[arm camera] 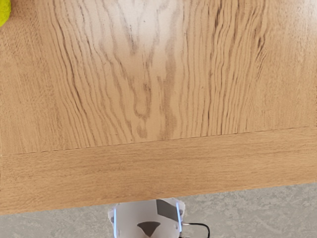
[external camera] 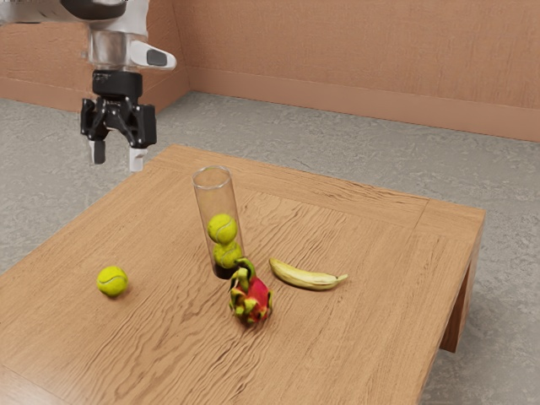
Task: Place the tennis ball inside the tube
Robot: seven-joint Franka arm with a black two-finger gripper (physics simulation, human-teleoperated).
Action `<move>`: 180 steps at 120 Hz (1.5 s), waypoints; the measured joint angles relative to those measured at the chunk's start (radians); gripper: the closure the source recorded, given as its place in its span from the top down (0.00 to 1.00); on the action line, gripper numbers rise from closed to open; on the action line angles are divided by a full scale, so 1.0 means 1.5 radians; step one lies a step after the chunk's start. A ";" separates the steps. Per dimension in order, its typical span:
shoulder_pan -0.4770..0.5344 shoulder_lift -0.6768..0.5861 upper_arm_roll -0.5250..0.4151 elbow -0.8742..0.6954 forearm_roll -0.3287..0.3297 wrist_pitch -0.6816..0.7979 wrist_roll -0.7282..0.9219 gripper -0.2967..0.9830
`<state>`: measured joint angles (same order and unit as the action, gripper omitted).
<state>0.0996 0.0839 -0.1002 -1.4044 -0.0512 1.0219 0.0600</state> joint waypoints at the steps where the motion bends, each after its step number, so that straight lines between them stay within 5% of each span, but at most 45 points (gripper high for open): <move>1: 0.000 0.000 0.000 -0.002 0.000 0.012 0.001 0.77; 16: -0.006 -0.025 0.030 -0.061 -0.002 0.160 0.018 0.77; 40: -0.001 -0.183 0.123 -0.426 -0.004 0.405 0.036 0.77; 90: 0.024 -0.043 0.184 -0.579 0.015 0.794 0.065 0.77; 122: -0.003 0.013 0.188 -0.599 0.024 0.915 0.092 0.77; 180: 0.002 0.059 0.217 -0.606 0.024 0.966 0.119 0.77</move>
<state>0.1028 0.1721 0.2246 -2.3136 -0.0150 2.4704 0.2391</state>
